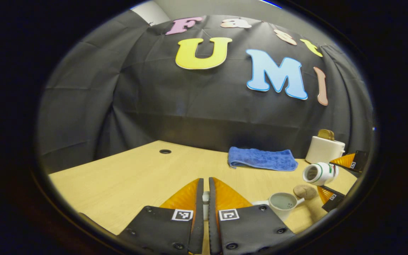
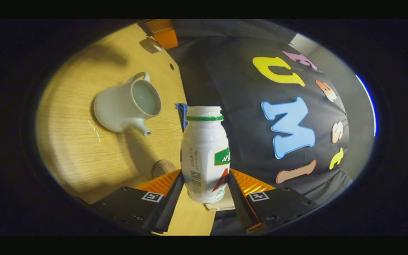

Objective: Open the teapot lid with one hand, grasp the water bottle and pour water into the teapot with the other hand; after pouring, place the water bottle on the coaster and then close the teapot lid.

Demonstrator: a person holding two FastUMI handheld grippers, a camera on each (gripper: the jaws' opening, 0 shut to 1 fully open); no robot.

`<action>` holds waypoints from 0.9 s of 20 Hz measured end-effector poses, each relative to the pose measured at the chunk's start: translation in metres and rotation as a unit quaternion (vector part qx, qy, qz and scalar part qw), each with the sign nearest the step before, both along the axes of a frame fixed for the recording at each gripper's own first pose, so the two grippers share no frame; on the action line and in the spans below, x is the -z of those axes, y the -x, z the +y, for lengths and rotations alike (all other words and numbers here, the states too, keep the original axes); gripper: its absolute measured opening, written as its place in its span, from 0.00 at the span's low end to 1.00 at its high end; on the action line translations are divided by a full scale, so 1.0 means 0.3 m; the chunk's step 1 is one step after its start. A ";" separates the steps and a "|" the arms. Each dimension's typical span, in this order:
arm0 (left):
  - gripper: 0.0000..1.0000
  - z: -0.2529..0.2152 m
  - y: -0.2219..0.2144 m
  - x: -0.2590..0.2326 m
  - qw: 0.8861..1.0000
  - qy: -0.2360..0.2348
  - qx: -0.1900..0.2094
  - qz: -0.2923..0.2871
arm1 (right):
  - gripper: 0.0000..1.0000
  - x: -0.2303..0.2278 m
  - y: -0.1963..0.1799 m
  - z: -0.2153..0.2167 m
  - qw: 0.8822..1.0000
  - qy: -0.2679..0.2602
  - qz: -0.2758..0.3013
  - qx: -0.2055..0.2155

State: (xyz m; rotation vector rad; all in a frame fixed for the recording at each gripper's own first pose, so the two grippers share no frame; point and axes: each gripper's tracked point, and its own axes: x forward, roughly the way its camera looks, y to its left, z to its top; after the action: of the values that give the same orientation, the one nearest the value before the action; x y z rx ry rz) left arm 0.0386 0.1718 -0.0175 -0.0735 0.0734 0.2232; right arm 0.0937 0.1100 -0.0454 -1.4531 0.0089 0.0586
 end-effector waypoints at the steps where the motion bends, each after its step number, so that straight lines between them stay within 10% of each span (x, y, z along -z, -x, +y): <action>1: 0.16 0.003 -0.001 0.001 1.000 0.000 -0.001 0.000 | 0.72 -0.003 0.001 0.003 1.000 0.014 -0.004 -0.003; 18: 0.12 0.026 0.000 0.019 1.000 -0.009 -0.014 0.012 | 0.72 -0.133 -0.023 0.076 0.980 0.177 -0.076 -0.053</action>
State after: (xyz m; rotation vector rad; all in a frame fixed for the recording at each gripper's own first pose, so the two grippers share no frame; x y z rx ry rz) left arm 0.0386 0.1796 -0.0232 -0.0539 0.0946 0.2537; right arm 0.1005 0.1328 -0.0055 -1.8103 -0.1924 0.0345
